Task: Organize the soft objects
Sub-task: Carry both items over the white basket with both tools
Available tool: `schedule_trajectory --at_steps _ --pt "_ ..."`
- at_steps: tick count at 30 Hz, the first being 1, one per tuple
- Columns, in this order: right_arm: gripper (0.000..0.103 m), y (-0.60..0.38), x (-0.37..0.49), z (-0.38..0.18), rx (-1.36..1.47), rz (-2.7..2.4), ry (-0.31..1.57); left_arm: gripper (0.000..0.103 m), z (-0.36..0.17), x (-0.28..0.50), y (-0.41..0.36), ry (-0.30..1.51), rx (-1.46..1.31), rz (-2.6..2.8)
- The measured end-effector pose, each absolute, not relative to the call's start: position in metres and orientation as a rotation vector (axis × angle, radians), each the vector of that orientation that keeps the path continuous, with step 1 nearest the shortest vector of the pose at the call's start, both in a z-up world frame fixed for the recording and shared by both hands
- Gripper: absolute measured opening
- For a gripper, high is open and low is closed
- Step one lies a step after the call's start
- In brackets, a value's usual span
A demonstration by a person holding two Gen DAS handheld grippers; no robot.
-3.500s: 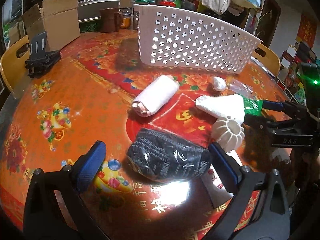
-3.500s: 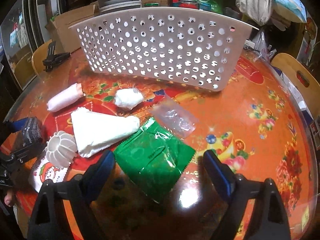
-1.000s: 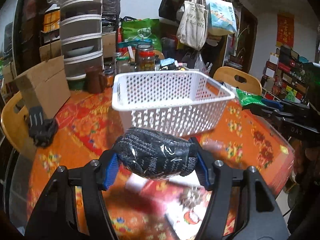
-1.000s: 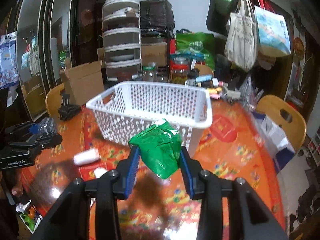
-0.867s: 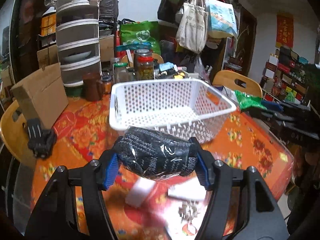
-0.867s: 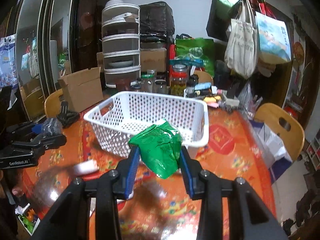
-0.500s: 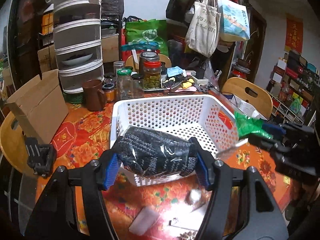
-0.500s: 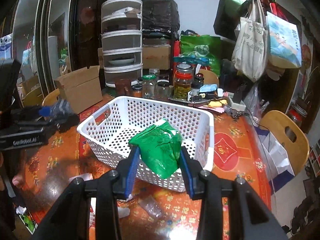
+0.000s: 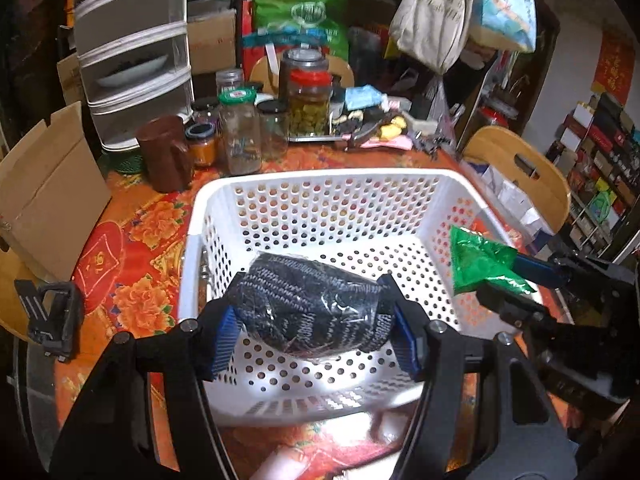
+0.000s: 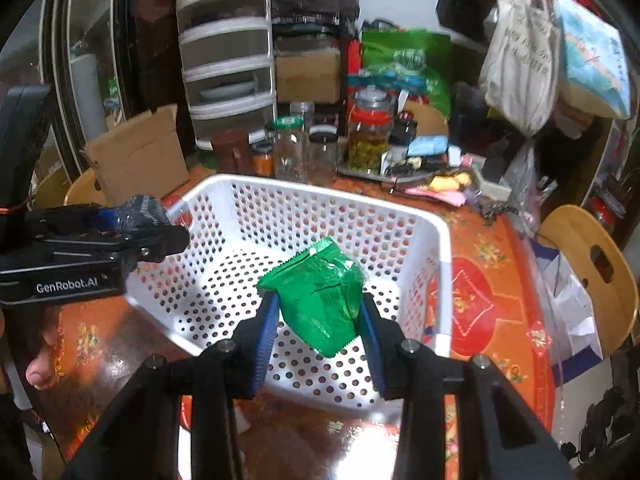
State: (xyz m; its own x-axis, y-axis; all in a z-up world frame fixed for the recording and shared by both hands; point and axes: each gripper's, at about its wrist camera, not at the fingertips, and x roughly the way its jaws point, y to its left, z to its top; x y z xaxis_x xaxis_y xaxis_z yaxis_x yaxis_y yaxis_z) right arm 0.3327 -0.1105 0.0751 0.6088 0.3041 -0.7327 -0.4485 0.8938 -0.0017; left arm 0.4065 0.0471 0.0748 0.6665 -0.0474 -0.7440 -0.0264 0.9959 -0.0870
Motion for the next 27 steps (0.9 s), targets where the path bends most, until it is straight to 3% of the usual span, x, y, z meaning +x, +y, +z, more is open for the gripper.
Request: schedule_trajectory --at_steps 9,21,25,27 --pt "0.039 -0.095 0.368 0.045 -0.241 0.417 0.937 0.062 0.035 0.456 0.041 0.977 -0.088 0.017" --pt "0.041 -0.095 0.380 0.026 -0.270 0.412 0.969 0.065 0.021 0.463 0.038 0.988 -0.112 -0.007" --pt "0.046 -0.095 0.379 0.028 -0.261 0.423 0.958 0.075 0.027 0.456 0.038 0.960 -0.125 -0.016" --pt "0.053 -0.096 0.377 0.029 -0.263 0.422 0.951 0.082 0.031 0.453 0.038 0.942 -0.123 -0.007"
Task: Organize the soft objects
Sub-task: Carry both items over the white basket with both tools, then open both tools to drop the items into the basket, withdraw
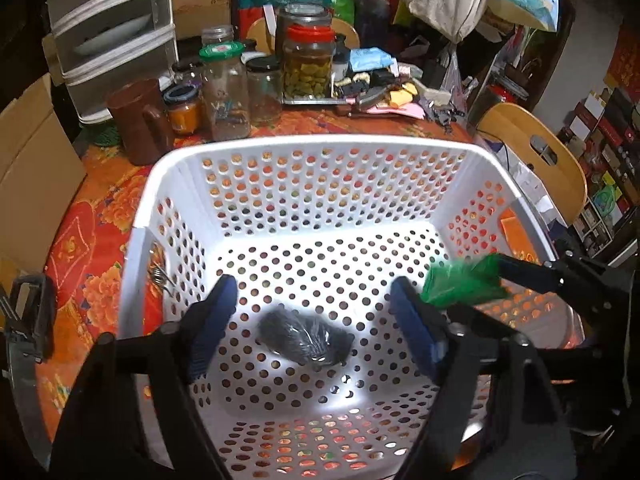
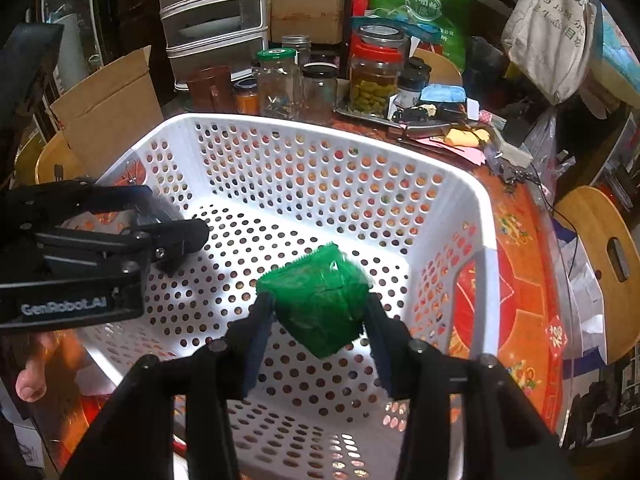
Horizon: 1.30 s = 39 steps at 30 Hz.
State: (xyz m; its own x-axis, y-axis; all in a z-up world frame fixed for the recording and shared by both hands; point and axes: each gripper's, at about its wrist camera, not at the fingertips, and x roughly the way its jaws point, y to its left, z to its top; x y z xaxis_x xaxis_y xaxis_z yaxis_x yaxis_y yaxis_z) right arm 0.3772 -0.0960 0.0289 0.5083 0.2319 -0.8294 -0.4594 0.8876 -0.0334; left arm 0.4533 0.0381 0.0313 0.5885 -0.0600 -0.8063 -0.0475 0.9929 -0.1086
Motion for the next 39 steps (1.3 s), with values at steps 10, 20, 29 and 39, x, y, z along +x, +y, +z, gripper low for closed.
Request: schedule_trajectory --at_steps 10,20,29,39 --pt "0.087 -0.116 0.362 0.053 -0.214 0.413 0.899 0.091 0.069 0.419 0.037 0.847 -0.098 -0.005" --pt "0.102 -0.123 0.345 0.062 -0.176 0.423 0.882 0.092 0.084 0.380 0.043 0.824 -0.088 0.004" --pt "0.103 -0.124 0.309 0.073 -0.190 0.419 0.824 0.092 0.095 0.317 0.042 0.772 -0.076 -0.014" --pt "0.103 -0.140 0.245 0.073 -0.164 0.435 0.745 0.094 0.082 0.228 0.040 0.712 -0.059 -0.008"
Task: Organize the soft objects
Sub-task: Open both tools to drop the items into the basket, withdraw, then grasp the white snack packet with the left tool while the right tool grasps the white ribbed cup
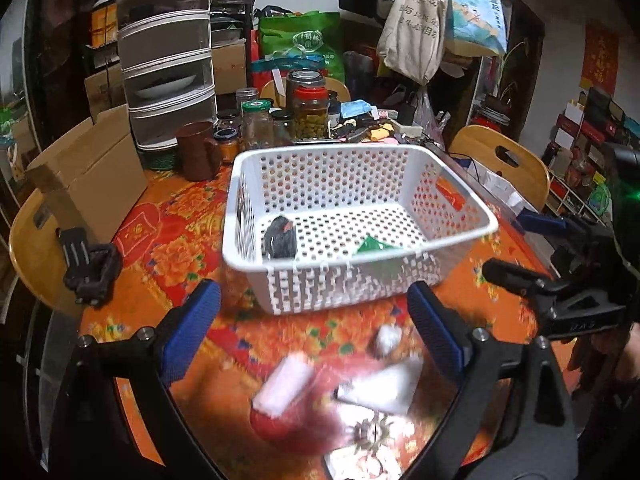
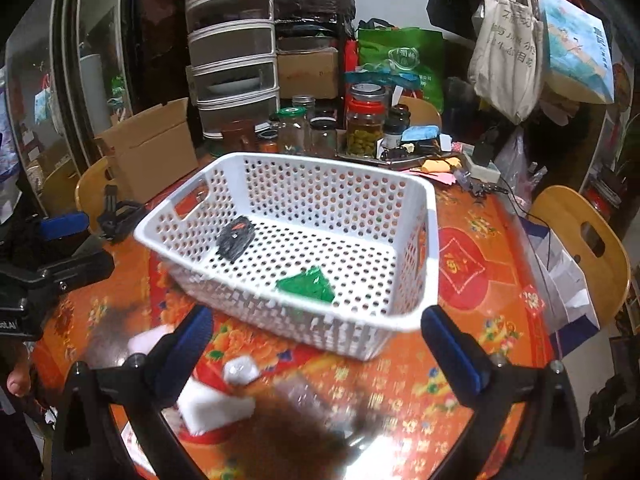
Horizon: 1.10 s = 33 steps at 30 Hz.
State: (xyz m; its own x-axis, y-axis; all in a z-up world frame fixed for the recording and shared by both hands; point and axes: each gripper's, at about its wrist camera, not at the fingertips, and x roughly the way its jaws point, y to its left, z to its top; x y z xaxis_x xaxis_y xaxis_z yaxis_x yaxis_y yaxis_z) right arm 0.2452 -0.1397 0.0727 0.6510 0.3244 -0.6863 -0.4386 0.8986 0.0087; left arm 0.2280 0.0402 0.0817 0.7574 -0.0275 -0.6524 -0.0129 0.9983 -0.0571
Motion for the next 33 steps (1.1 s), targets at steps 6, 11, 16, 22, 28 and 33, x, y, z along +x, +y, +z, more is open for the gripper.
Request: schedule_trajectory --at_steps 6,11,16,22,28,33 --pt "0.103 -0.148 0.196 0.051 -0.144 0.465 0.712 0.094 0.055 0.175 0.038 0.686 -0.083 -0.022" --pt "0.103 -0.159 0.159 0.021 -0.108 0.478 0.725 0.095 0.020 0.132 0.036 0.689 -0.111 -0.025" --pt "0.103 -0.164 0.135 -0.009 -0.054 0.484 0.746 0.095 -0.024 0.111 0.024 0.729 -0.119 -0.052" --pt "0.101 -0.167 0.120 -0.029 -0.001 0.489 0.754 0.095 -0.064 0.103 0.011 0.778 -0.140 -0.086" --pt "0.095 -0.166 0.118 -0.037 0.013 0.483 0.767 0.095 -0.085 0.100 0.007 0.795 -0.161 -0.097" --pt "0.094 -0.167 0.119 -0.040 0.020 0.469 0.770 0.095 -0.086 0.103 0.006 0.785 -0.150 -0.088"
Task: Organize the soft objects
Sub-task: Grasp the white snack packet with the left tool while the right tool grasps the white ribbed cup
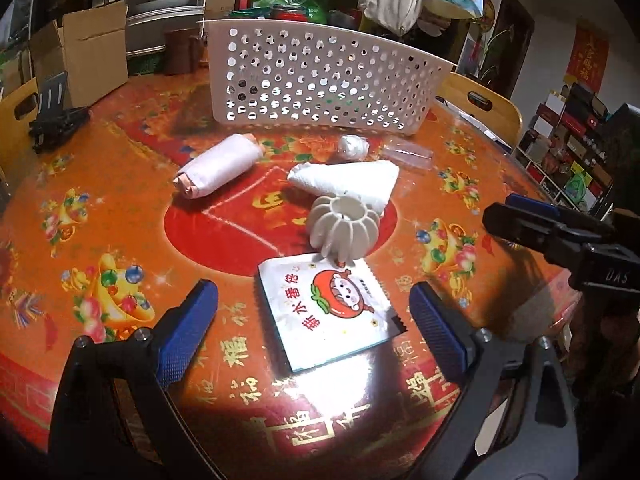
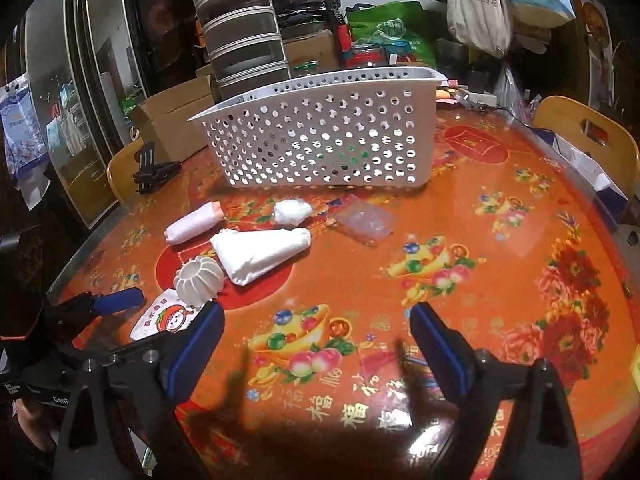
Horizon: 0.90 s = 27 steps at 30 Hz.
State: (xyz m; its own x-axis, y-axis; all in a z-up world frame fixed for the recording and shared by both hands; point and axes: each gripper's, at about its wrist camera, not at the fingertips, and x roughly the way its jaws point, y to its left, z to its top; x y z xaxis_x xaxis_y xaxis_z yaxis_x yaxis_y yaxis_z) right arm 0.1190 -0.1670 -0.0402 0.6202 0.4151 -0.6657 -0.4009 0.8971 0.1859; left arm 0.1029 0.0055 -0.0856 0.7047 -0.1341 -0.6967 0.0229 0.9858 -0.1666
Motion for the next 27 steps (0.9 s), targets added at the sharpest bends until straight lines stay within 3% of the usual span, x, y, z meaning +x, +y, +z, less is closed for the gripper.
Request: schedule_trajectory --at_steps 6,11,14,21,27 --pt "0.093 -0.153 0.117 -0.041 0.003 0.490 0.773 0.091 -0.086 0.105 0.001 0.769 -0.102 -0.073" --pt "0.091 -0.138 0.117 -0.045 -0.001 0.510 0.781 0.051 -0.085 0.102 0.000 0.747 -0.055 -0.038" --pt "0.089 -0.128 0.117 -0.046 -0.004 0.527 0.787 0.037 -0.084 0.100 0.005 0.742 -0.070 -0.057" --pt "0.080 -0.089 0.116 -0.051 -0.035 0.586 0.807 0.028 -0.085 0.091 0.019 0.723 -0.096 -0.075" --pt "0.062 -0.065 0.121 -0.056 -0.046 0.623 0.834 0.021 -0.086 0.084 0.030 0.710 -0.130 -0.088"
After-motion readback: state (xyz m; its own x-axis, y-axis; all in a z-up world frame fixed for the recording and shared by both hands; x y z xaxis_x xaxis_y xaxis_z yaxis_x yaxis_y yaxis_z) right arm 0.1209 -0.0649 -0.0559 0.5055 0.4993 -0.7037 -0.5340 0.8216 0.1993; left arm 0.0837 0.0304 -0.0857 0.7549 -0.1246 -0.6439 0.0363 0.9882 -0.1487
